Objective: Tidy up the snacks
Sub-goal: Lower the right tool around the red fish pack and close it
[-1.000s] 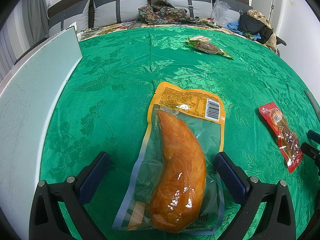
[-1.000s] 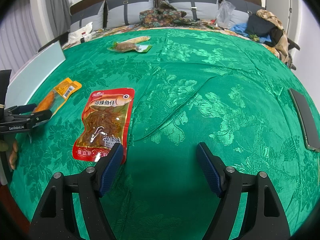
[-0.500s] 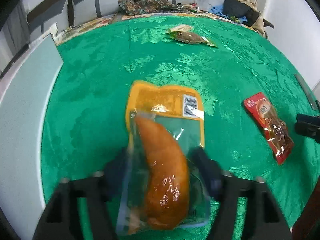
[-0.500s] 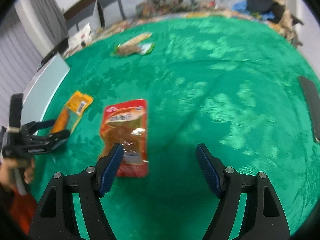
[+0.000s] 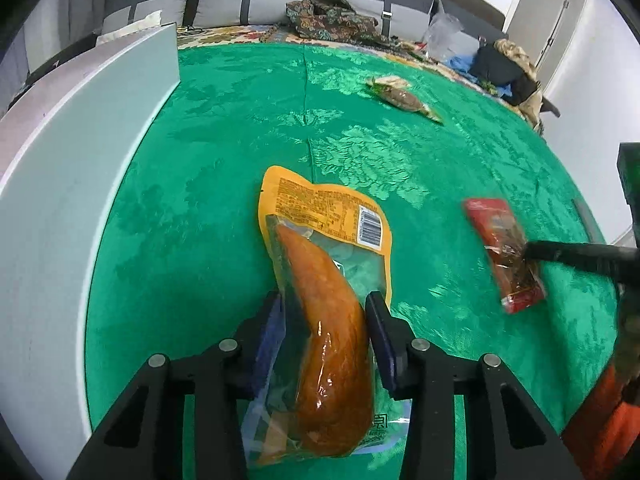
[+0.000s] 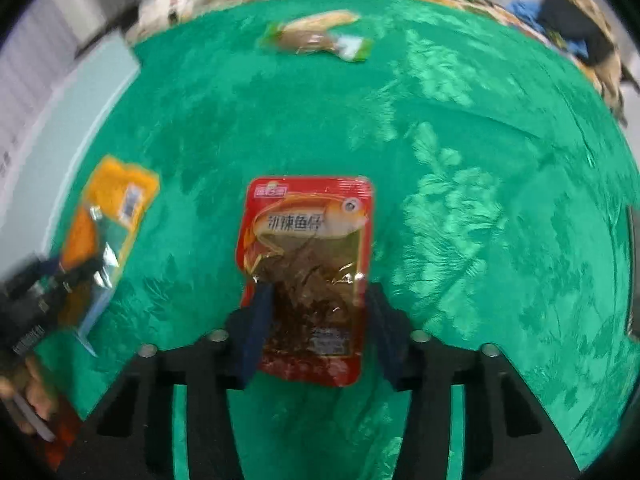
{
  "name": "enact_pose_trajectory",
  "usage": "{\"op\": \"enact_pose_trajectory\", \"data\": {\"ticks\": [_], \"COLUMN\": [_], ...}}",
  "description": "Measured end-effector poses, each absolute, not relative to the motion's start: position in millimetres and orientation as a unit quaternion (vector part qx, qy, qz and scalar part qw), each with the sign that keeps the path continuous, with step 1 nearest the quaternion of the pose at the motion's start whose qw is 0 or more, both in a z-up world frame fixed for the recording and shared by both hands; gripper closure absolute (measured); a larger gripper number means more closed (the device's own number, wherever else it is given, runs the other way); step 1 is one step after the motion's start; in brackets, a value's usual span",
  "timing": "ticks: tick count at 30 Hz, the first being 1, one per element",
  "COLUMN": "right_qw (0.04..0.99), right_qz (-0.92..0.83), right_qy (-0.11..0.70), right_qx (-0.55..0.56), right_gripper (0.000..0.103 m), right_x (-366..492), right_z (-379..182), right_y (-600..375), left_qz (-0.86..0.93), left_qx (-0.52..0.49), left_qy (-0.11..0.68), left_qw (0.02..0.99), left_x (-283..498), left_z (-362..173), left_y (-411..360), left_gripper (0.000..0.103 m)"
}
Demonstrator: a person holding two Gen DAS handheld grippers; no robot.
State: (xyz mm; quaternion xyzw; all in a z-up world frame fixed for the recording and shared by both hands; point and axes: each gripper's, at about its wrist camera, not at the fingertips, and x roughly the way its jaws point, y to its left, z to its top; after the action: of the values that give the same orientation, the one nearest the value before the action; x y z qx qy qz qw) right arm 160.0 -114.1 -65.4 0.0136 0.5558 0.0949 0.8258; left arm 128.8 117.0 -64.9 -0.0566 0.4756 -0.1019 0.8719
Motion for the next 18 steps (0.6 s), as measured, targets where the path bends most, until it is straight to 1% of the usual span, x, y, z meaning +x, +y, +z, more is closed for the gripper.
{"op": "enact_pose_trajectory", "data": {"ticks": [1,4,5,6,7,8,9,10,15,16,18], "right_qw": [0.827,0.814,0.811,0.814,0.822,0.828,0.832,0.834,0.826,0.825,0.826], "right_qz": [0.090,0.105,0.116,0.124,0.127,0.128,0.130,0.134,0.189,0.200,0.214], "right_qy": [0.553,0.564,0.566,0.561,0.552,0.543,0.538,0.535,0.529,0.522,0.478], "right_qx": [0.040,0.091,0.093,0.085,0.067,0.046,0.026,0.011,-0.050,-0.083,-0.209], "right_gripper": [0.099,0.100,0.096,0.095,0.087,0.049,0.029,0.024,0.025,0.025,0.025], "right_x": [159.0,158.5,157.1,154.1,150.9,148.9,146.2,146.8,143.9,141.2,124.1], "right_z": [-59.8,-54.5,-54.8,-53.2,-50.5,-47.0,-44.9,-41.4,-34.9,-32.8,-31.0], "right_y": [-125.6,-146.9,-149.8,-150.0,-148.1,-143.7,-138.7,-131.6,-103.8,-99.2,-82.2], "left_qz": [-0.103,-0.109,-0.110,-0.110,-0.111,-0.111,-0.110,-0.109,-0.102,-0.099,-0.093], "left_qx": [-0.061,-0.076,-0.077,-0.079,-0.083,-0.087,-0.089,-0.091,-0.111,-0.116,-0.125], "left_qy": [0.474,0.469,0.467,0.466,0.464,0.460,0.457,0.455,0.451,0.449,0.446], "left_qw": [0.872,0.873,0.874,0.874,0.875,0.877,0.878,0.879,0.880,0.881,0.881], "left_x": [127.3,120.9,119.2,118.0,116.2,114.1,112.7,111.4,109.3,107.6,103.8], "left_z": [-63.2,-58.4,-56.9,-55.5,-53.3,-50.4,-47.8,-45.0,-36.3,-36.1,-37.8], "left_y": [117.5,117.7,118.8,119.4,121.1,123.6,125.3,127.2,140.2,142.5,146.1], "left_gripper": [0.061,0.061,0.061,0.061,0.061,0.061,0.061,0.061,0.061,0.061,0.061]}}
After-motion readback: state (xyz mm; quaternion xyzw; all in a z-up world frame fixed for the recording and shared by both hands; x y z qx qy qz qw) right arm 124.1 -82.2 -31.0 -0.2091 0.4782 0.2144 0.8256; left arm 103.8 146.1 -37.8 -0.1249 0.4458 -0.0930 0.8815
